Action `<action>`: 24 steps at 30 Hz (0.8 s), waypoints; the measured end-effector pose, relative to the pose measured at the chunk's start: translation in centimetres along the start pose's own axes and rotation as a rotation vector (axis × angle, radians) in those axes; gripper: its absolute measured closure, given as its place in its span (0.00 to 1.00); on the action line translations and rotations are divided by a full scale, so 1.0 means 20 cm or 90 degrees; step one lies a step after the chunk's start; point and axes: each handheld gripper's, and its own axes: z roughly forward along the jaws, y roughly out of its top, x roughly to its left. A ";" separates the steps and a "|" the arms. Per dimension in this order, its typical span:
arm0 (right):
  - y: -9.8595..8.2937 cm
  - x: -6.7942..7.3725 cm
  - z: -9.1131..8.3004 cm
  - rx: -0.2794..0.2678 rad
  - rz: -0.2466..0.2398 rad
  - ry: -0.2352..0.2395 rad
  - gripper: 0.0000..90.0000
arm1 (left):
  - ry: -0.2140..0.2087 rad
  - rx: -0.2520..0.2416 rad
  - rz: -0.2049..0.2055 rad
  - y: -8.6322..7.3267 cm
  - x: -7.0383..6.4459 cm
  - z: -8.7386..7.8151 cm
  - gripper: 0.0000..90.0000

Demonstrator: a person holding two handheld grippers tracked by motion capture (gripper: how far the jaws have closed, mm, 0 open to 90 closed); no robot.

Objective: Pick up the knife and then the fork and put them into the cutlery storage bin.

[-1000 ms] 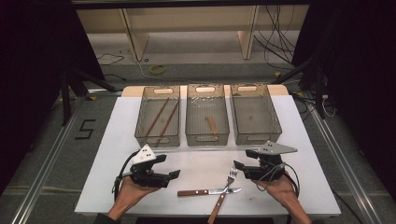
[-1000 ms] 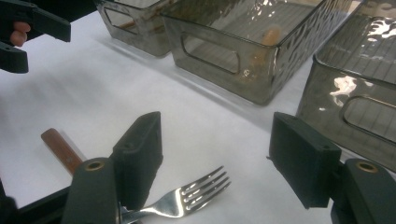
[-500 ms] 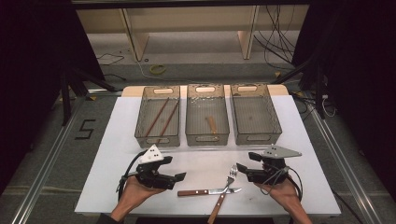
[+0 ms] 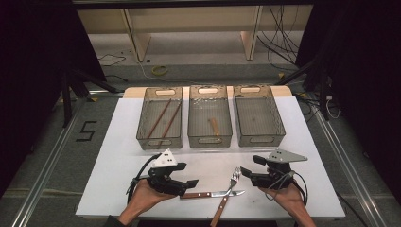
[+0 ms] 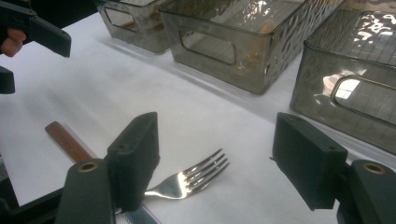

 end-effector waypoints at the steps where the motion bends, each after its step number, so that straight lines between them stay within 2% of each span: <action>1: 0.00 0.00 0.00 0.000 0.000 0.001 0.36 | -0.003 0.003 0.004 0.00 0.00 0.01 0.30; 9: 0.00 0.00 0.01 0.006 -0.001 0.002 0.36 | -0.049 0.031 0.022 0.02 -0.07 0.08 0.52; 17: 0.00 0.01 0.01 0.010 -0.005 0.001 0.36 | -0.095 0.076 0.059 0.03 -0.16 0.18 0.76; 20: 0.00 0.01 0.01 0.010 -0.005 0.001 0.36 | -0.103 0.093 0.075 0.02 -0.18 0.22 0.83; 22: 0.00 0.01 0.01 0.010 -0.006 -0.001 0.36 | -0.114 0.100 0.074 0.02 -0.20 0.24 0.86; 24: 0.00 0.01 0.01 0.011 -0.006 -0.001 0.36 | -0.126 0.106 0.084 0.03 -0.22 0.27 0.89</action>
